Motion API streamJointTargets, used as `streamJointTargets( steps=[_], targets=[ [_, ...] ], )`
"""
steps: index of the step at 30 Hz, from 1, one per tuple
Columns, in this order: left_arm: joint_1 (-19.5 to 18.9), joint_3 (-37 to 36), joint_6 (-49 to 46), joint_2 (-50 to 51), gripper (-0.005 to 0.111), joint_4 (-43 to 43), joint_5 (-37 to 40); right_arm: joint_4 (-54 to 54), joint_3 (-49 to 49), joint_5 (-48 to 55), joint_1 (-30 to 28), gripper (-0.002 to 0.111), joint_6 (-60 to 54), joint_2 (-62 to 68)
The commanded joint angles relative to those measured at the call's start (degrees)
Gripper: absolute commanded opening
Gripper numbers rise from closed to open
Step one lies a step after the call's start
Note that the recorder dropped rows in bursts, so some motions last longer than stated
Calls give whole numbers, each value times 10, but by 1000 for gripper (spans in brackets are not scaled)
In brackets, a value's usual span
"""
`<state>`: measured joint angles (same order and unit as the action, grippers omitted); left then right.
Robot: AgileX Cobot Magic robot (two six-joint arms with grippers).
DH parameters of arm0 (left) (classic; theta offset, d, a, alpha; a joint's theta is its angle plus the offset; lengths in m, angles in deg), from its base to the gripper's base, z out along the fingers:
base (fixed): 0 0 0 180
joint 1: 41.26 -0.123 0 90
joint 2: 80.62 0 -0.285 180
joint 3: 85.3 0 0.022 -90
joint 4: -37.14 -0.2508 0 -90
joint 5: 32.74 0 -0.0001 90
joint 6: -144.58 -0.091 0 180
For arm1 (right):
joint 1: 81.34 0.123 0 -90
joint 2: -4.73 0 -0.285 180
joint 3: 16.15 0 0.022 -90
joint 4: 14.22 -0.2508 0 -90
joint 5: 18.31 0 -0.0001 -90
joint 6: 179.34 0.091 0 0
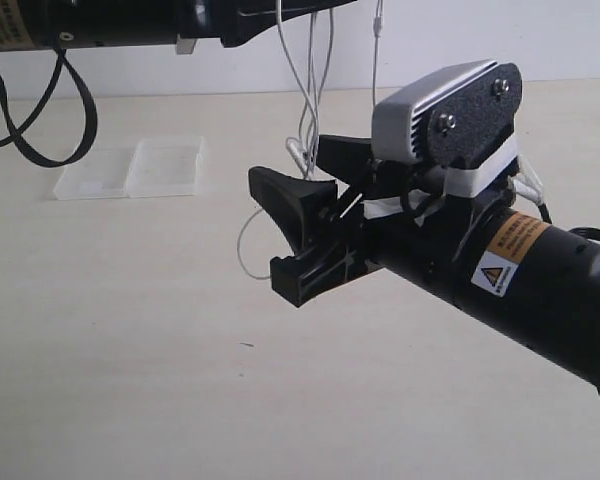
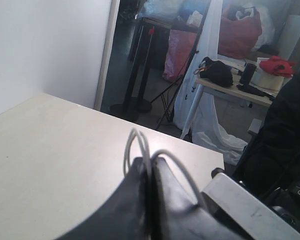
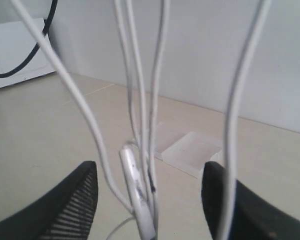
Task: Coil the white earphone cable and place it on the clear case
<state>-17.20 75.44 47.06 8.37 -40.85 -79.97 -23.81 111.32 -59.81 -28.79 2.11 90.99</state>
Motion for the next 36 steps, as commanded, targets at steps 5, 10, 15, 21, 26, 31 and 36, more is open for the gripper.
streamJointTargets(
  steps=[5, 10, 15, 21, 26, 31, 36],
  targets=[
    [-1, 2, 1, -6, 0, 9, 11, 6, 4, -19, 1, 52, 26, -7],
    [-1, 2, 1, -6, 0, 9, 11, 5, 4, -16, 1, 39, 30, -7],
    [-1, 2, 1, -6, 0, 9, 9, -32, 4, -16, 1, 17, 30, -7],
    [-1, 2, 1, -6, 0, 7, 9, -40, 4, -13, 1, 0, 29, -7],
    [-1, 2, 2, -6, 0, -1, 9, -67, 4, -12, 1, 0, 8, -7],
    [-1, 2, 7, -6, 0, -26, 9, -101, 4, 7, 1, 0, -38, -7],
    [-1, 2, 7, -6, 0, -44, 21, -100, 4, 31, 1, 0, -44, -7]
  ],
)
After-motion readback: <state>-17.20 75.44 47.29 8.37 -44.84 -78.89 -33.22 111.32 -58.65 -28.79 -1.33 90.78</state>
